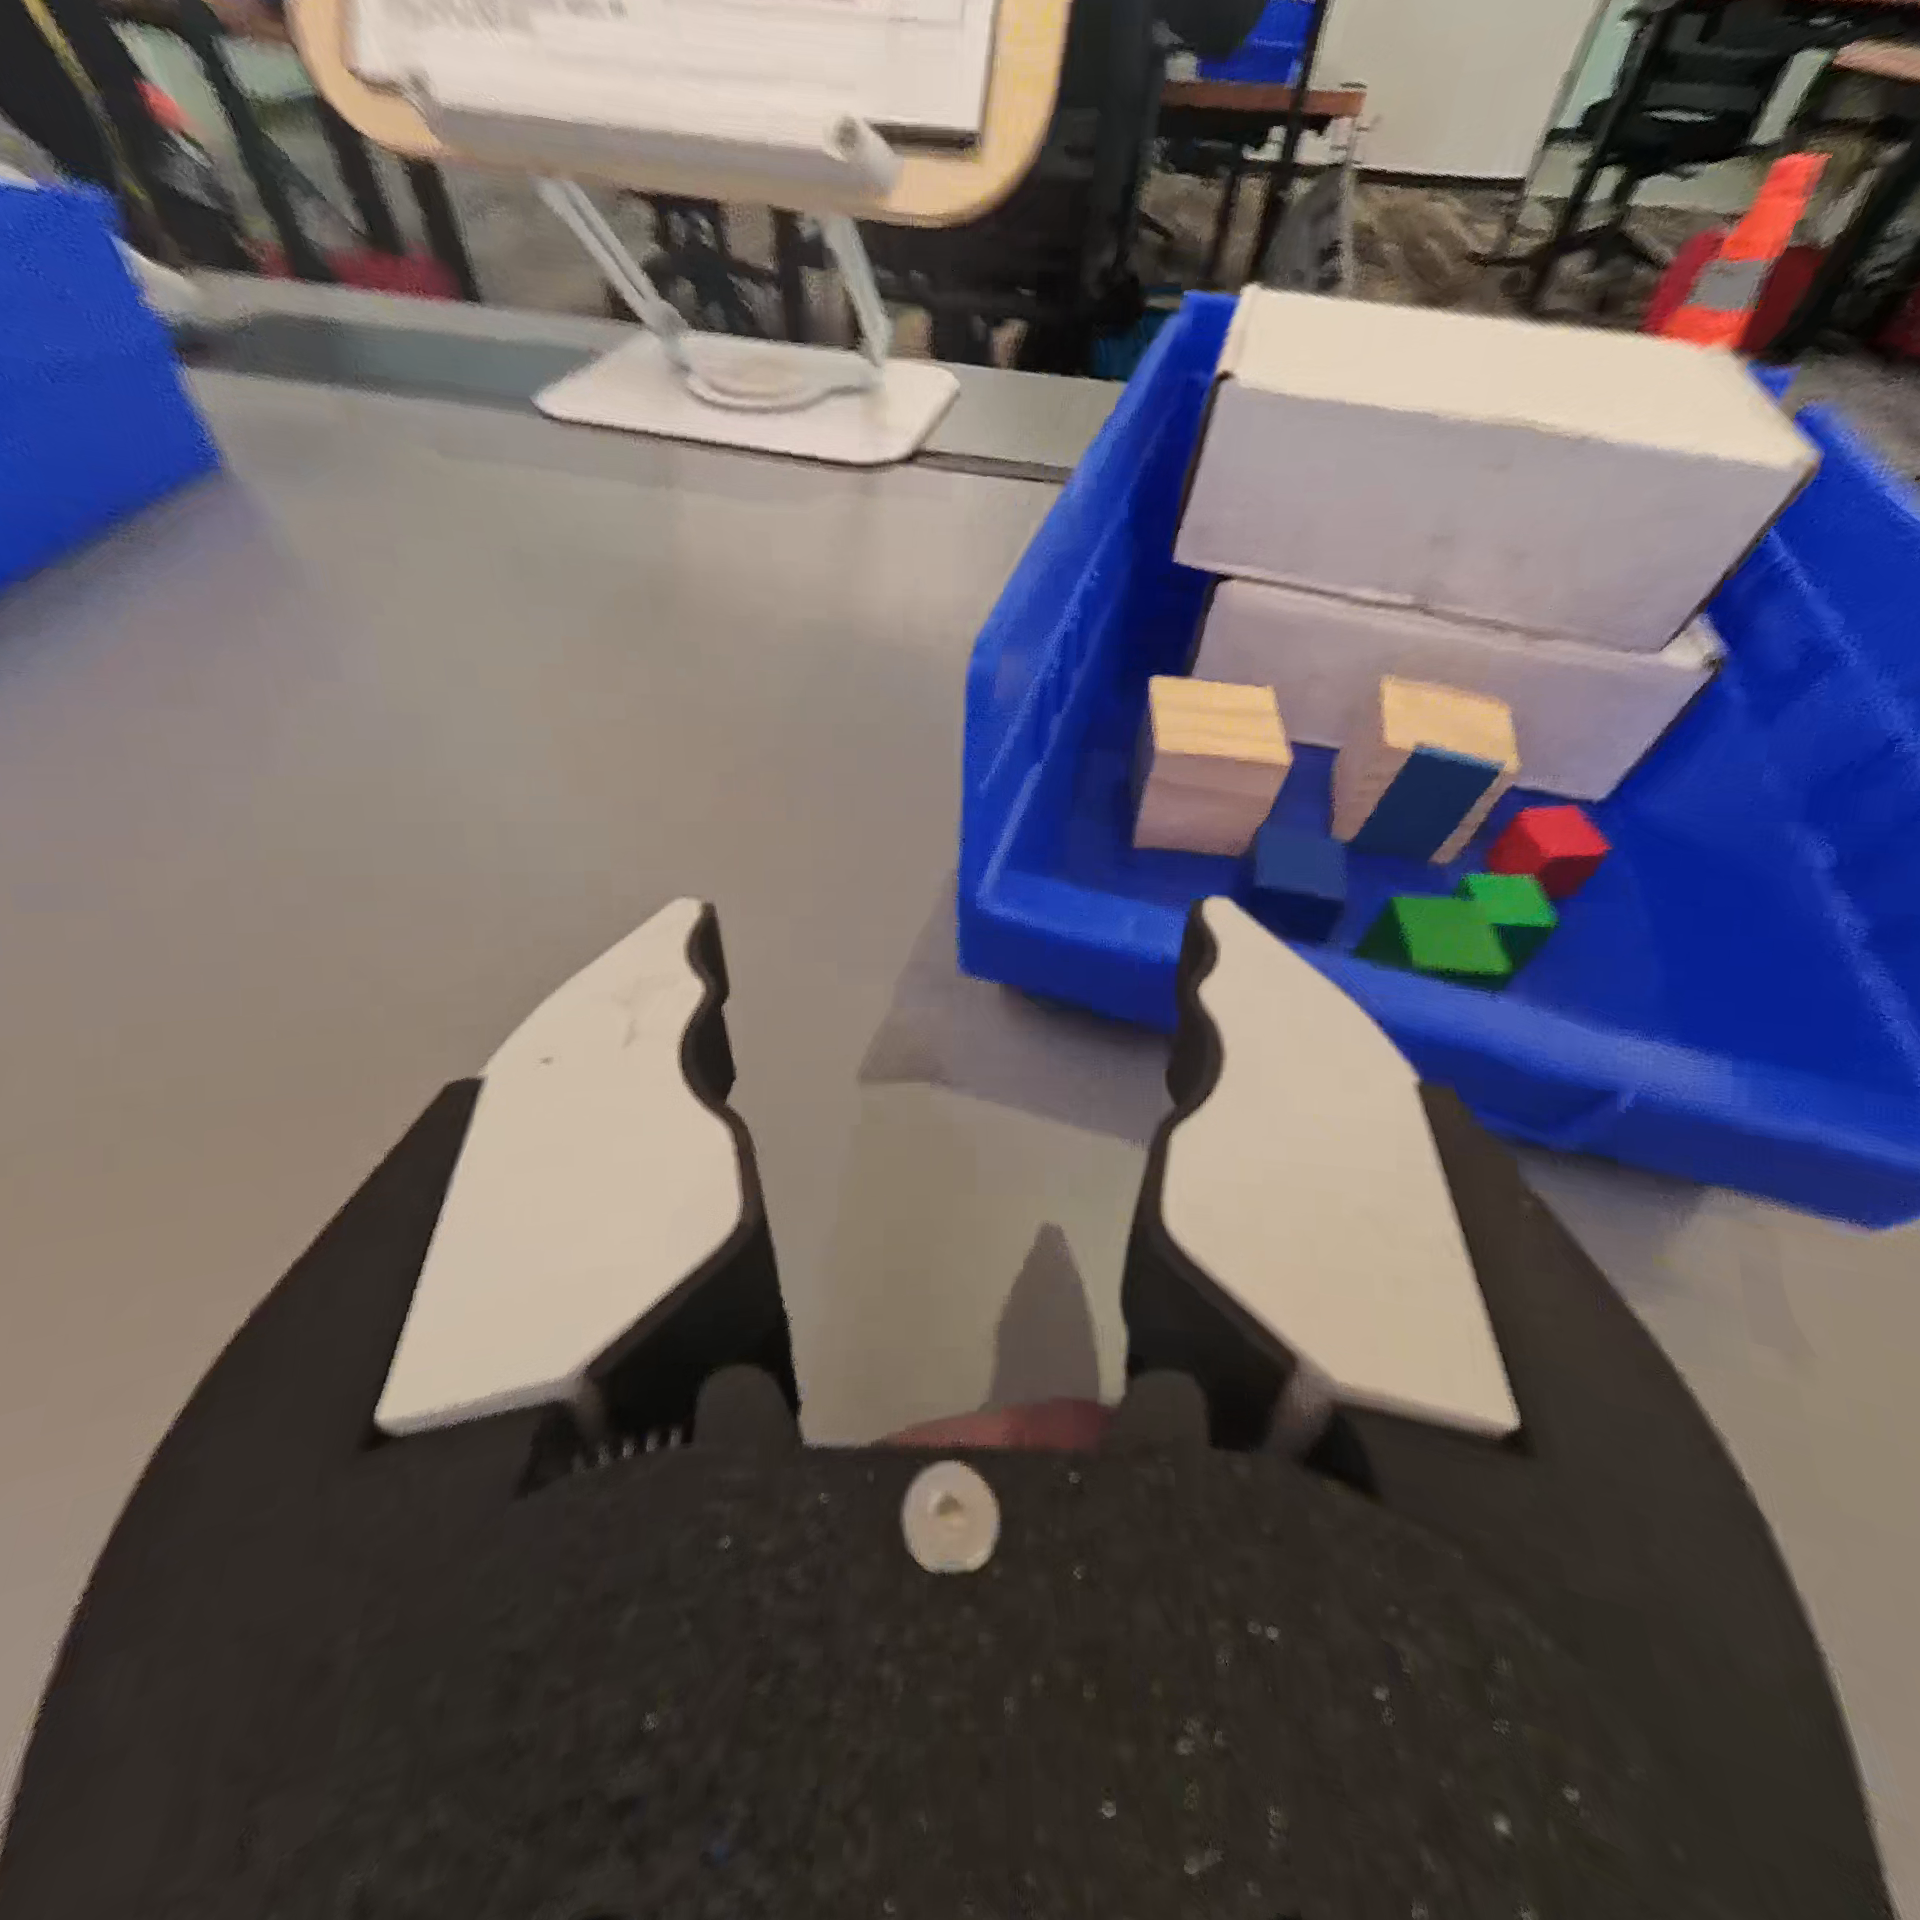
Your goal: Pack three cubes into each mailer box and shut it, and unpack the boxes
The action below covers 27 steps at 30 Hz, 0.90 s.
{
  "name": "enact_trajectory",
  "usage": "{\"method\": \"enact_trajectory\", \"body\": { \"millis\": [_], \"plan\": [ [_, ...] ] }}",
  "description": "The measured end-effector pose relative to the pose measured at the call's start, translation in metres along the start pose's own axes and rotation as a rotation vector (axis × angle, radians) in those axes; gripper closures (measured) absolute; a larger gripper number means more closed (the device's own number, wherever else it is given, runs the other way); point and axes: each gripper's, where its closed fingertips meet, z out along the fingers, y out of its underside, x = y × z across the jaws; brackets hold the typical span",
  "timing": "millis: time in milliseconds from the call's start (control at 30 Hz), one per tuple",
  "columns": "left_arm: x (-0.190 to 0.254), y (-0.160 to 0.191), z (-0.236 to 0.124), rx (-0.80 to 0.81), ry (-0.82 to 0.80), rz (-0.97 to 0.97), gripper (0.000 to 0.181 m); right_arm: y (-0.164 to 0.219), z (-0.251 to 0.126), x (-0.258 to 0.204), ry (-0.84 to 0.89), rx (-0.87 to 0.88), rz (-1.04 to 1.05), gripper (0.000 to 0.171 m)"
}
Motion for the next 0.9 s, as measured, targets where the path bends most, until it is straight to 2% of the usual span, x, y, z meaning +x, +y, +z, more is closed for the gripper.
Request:
{"method": "enact_trajectory", "body": {
  "millis": [100,267,300,367,400,467,533,667,733,833,900],
  "plan": [
    [-0.001,0.004,0.001,-0.012,-0.028,0.062,0.146,-0.013,0.029,0.014,0.105,-0.009,-0.011,0.089],
    [-0.005,0.006,0.000,-0.013,-0.039,0.070,0.146,-0.018,0.066,0.002,0.030,-0.053,0.131,0.091],
    [-0.005,0.006,0.000,-0.018,-0.037,0.059,0.146,-0.020,0.067,-0.002,0.022,-0.047,0.122,0.089],
    [-0.005,0.007,0.001,-0.031,-0.020,0.022,0.145,-0.022,0.068,-0.017,-0.026,-0.026,0.047,0.102],
    [-0.002,0.008,0.002,-0.037,-0.001,-0.001,0.145,-0.020,0.068,-0.021,-0.023,-0.037,0.011,0.093],
    [0.003,0.006,0.004,-0.037,0.032,-0.033,0.145,-0.017,0.066,-0.027,-0.017,-0.059,-0.037,0.086],
    [0.009,0.004,0.006,-0.032,0.054,-0.028,0.145,-0.018,0.060,-0.038,-0.068,-0.071,-0.017,0.086],
    [0.031,0.004,0.013,-0.045,0.081,0.056,0.142,-0.021,0.039,-0.072,-0.266,-0.052,0.057,0.112],
    [0.051,0.000,0.016,-0.042,0.119,0.057,0.141,-0.027,0.027,-0.085,-0.339,-0.020,0.063,0.118],
    [0.097,-0.022,0.023,0.002,0.234,0.010,0.141,-0.056,0.005,-0.064,-0.243,0.100,0.024,0.112],
    [0.127,-0.040,0.034,0.005,0.271,0.034,0.136,-0.082,-0.014,-0.025,-0.110,0.199,0.028,0.113]
  ]
}}
